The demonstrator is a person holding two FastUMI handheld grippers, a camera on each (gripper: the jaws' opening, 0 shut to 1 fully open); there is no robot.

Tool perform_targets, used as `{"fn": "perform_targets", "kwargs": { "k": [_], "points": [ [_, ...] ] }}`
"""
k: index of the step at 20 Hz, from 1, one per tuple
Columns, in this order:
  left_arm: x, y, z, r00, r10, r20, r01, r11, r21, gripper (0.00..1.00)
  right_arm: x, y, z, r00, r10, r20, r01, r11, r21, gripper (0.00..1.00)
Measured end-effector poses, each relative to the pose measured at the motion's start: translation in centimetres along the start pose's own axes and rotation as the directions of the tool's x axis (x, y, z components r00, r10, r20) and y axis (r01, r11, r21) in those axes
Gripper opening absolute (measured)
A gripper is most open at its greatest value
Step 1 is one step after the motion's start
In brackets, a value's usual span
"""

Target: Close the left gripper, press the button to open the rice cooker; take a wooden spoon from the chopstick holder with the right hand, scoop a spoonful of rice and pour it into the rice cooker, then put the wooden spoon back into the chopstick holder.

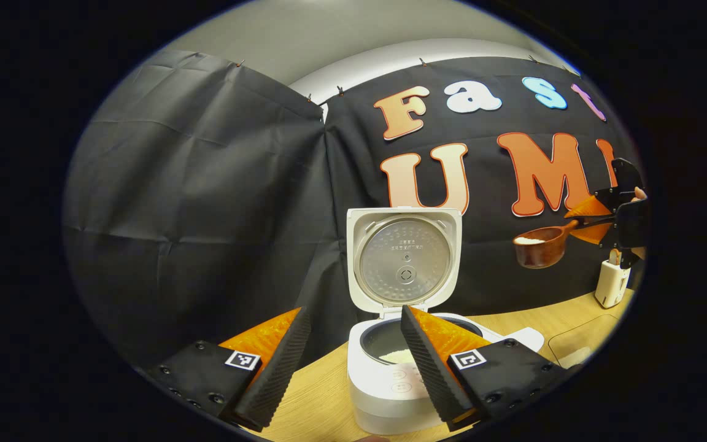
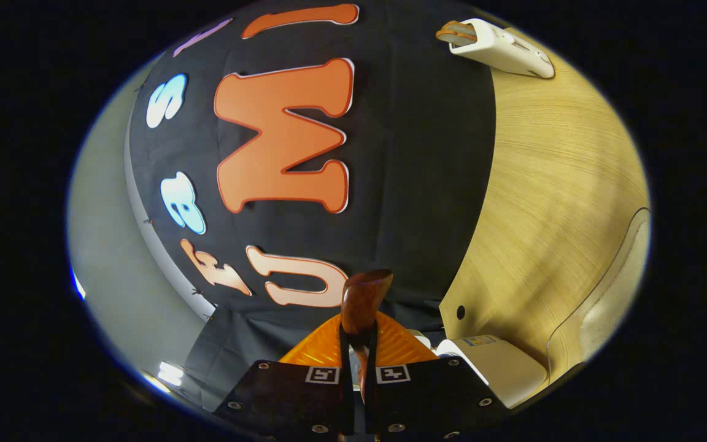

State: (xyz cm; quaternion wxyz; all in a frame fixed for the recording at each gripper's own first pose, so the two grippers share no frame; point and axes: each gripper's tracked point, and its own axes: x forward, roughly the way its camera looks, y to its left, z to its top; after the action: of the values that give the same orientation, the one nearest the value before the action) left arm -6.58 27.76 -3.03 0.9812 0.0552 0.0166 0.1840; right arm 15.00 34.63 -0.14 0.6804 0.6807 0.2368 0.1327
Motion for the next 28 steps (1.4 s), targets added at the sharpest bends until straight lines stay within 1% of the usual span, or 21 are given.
{"fn": "perform_targets", "kwargs": {
  "k": [4, 6, 7, 9, 10, 13, 14, 15, 16, 18, 21, 23, 25, 27, 28],
  "points": [
    [0.0, 0.1, -0.2, 1.000, 0.004, -0.008, -0.004, 1.000, 0.011, 0.97, 2.6, 1.1, -2.7, 0.999, 0.021, -0.028, -0.025, 0.991, -0.133, 0.07],
    [-0.1, 0.2, -0.3, 1.000, 0.007, -0.013, -0.007, 1.000, 0.014, 0.97, 3.8, 1.4, -3.7, 0.999, 0.035, -0.025, -0.039, 0.975, -0.220, 0.07],
    [-0.1, 0.2, -0.4, 1.000, 0.008, -0.014, -0.007, 1.000, 0.009, 0.97, 4.4, 1.3, -4.3, 0.999, 0.038, -0.017, -0.041, 0.960, -0.278, 0.07],
    [-0.2, 0.1, -0.8, 1.000, 0.002, -0.029, -0.002, 1.000, -0.008, 0.97, 5.4, 0.3, -5.9, 0.999, 0.010, -0.031, -0.021, 0.926, -0.378, 0.07],
    [-0.1, 0.0, -1.3, 0.999, 0.002, -0.042, -0.002, 1.000, -0.013, 0.95, 6.1, -0.1, -6.8, 0.999, 0.007, -0.049, -0.026, 0.914, -0.406, 0.07],
    [0.2, 0.5, -2.3, 0.998, 0.016, -0.067, -0.017, 1.000, -0.015, 0.96, 7.4, -0.5, -9.6, 0.993, 0.007, -0.115, -0.059, 0.884, -0.464, 0.07],
    [-0.2, 1.0, -2.8, 0.997, 0.021, -0.076, -0.022, 1.000, -0.011, 0.97, 7.8, -0.8, -10.6, 0.990, 0.001, -0.138, -0.070, 0.863, -0.500, 0.07],
    [-0.3, 1.4, -3.2, 0.996, 0.028, -0.083, -0.029, 1.000, -0.011, 0.95, 7.8, -0.9, -11.5, 0.987, -0.001, -0.158, -0.085, 0.838, -0.538, 0.07],
    [-0.5, 1.6, -3.5, 0.996, 0.032, -0.088, -0.034, 0.999, -0.013, 0.97, 7.9, -0.7, -12.2, 0.986, 0.008, -0.169, -0.105, 0.809, -0.578, 0.07],
    [-0.5, 2.0, -3.4, 0.995, 0.042, -0.089, -0.043, 0.999, -0.009, 0.97, 8.3, -0.2, -13.1, 0.983, 0.032, -0.182, -0.145, 0.739, -0.658, 0.07],
    [-0.1, 2.2, -3.1, 0.995, 0.052, -0.086, -0.052, 0.999, 0.000, 0.97, 8.4, 0.5, -14.6, 0.977, 0.056, -0.206, -0.196, 0.621, -0.759, 0.07],
    [-0.4, 2.3, -2.9, 0.995, 0.052, -0.084, -0.052, 0.999, -0.002, 0.97, 8.1, 1.1, -15.8, 0.969, 0.067, -0.240, -0.238, 0.532, -0.813, 0.07],
    [-0.7, 2.3, -3.1, 0.995, 0.051, -0.085, -0.051, 0.999, -0.005, 0.97, 7.7, 2.0, -16.5, 0.959, 0.101, -0.263, -0.281, 0.424, -0.861, 0.07],
    [-0.5, 2.4, -3.2, 0.994, 0.054, -0.091, -0.054, 0.999, -0.001, 0.97, 7.1, 3.2, -17.5, 0.949, 0.132, -0.286, -0.313, 0.306, -0.899, 0.07],
    [-0.5, 2.3, -3.2, 0.994, 0.055, -0.091, -0.055, 0.998, 0.000, 0.96, 6.8, 3.5, -18.2, 0.942, 0.136, -0.306, -0.331, 0.246, -0.911, 0.07]
  ]
}}
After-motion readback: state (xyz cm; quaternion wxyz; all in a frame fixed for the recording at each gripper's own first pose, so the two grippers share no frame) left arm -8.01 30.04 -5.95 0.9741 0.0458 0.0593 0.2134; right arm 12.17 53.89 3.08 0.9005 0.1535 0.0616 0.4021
